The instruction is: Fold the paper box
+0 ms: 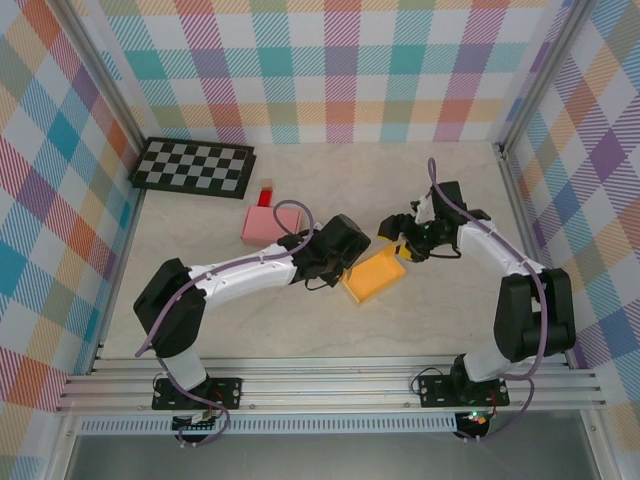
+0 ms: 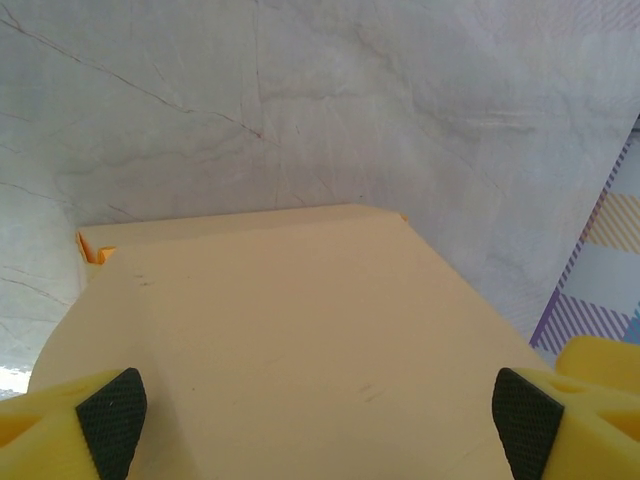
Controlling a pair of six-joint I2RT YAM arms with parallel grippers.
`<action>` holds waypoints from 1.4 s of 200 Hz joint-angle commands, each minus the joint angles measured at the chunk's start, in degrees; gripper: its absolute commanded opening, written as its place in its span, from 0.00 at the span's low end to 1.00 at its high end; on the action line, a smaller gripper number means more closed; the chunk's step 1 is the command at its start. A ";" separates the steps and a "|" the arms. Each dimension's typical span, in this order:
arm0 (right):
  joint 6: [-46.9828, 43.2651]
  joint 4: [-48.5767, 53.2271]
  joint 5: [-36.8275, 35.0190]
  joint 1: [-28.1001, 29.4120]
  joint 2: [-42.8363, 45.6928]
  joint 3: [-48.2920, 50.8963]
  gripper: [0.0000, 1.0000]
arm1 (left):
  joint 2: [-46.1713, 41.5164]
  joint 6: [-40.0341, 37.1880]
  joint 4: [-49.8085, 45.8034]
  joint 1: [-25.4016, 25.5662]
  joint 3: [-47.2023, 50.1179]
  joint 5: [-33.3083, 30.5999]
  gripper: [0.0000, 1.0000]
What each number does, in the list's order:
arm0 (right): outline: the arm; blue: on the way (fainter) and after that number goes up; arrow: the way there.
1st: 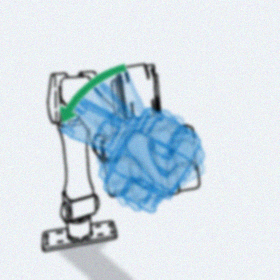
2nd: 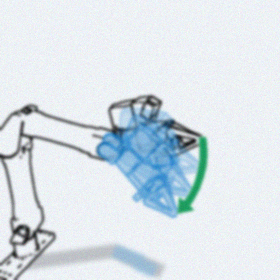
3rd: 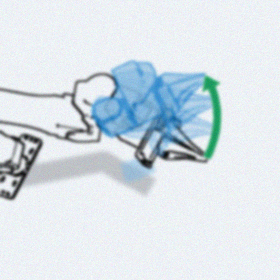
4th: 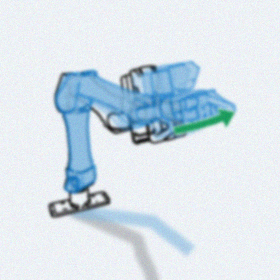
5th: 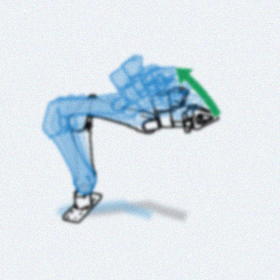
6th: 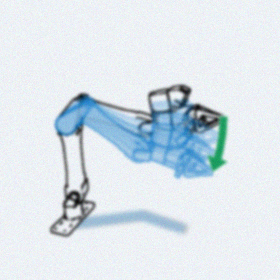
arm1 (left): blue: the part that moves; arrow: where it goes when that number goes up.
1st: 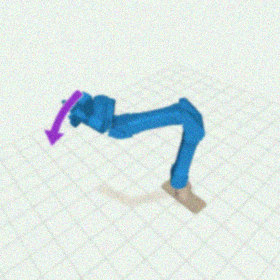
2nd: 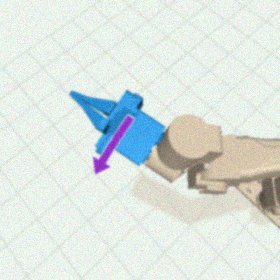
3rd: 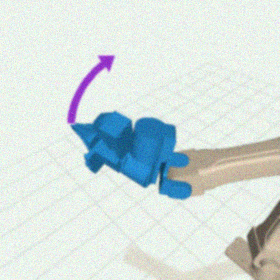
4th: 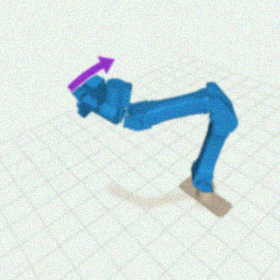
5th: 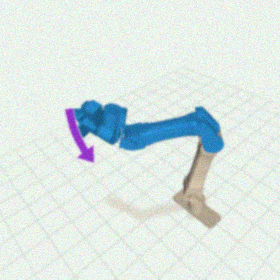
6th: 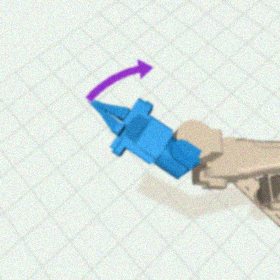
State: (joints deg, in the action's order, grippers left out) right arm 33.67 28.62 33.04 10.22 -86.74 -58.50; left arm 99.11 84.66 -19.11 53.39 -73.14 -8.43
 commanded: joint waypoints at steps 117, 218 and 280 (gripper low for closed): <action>-6.89 5.07 -10.73 3.05 10.53 4.80 0.70 | 1.46 -6.98 -3.73 0.85 -6.96 -6.93 0.88; -34.63 8.00 -26.26 3.01 22.04 0.40 0.57 | -24.66 -53.17 -19.45 -1.69 1.15 -9.98 0.78; -30.84 6.01 -18.82 3.25 38.88 18.10 0.45 | -36.13 -53.25 -16.43 -1.53 14.26 -2.16 0.69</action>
State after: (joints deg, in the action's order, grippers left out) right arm 2.22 36.05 11.00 13.04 -52.69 -46.17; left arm 65.25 33.47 -35.88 52.03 -62.46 -13.74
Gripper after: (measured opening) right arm 0.449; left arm 0.689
